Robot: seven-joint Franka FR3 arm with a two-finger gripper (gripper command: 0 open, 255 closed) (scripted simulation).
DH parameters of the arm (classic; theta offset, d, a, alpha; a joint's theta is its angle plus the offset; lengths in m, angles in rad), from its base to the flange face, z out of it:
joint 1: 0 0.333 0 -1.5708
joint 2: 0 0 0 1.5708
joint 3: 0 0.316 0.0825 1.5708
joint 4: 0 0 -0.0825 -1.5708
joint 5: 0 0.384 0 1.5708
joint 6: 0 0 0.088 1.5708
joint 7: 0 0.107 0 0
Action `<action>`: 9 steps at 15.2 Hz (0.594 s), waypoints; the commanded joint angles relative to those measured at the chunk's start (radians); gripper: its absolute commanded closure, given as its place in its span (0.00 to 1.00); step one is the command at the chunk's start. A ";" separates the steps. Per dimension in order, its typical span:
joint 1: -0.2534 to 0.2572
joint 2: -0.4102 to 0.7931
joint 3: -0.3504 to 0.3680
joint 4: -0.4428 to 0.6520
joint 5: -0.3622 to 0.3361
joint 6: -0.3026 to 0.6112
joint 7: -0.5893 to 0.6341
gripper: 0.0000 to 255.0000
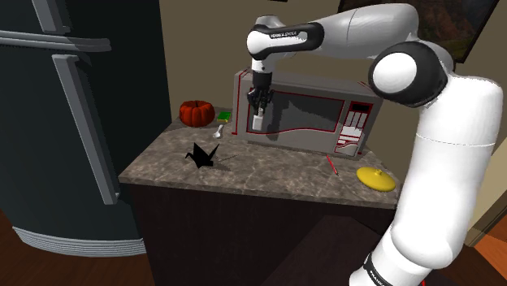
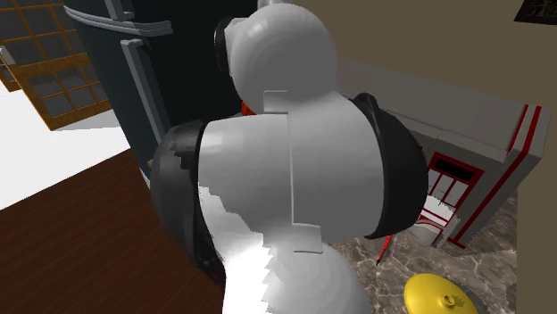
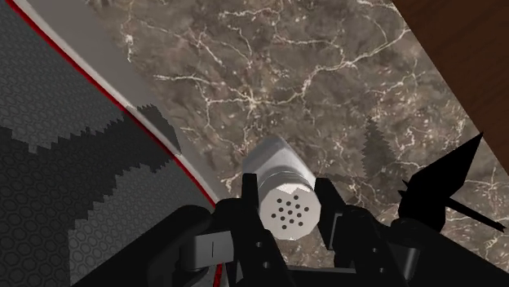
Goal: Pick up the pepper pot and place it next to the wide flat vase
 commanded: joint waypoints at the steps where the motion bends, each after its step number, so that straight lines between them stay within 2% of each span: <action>1: -0.015 -0.062 -0.011 -0.084 -0.003 0.023 -0.026 1.00; 9: -0.077 -0.300 -0.068 -0.381 -0.028 0.086 -0.140 1.00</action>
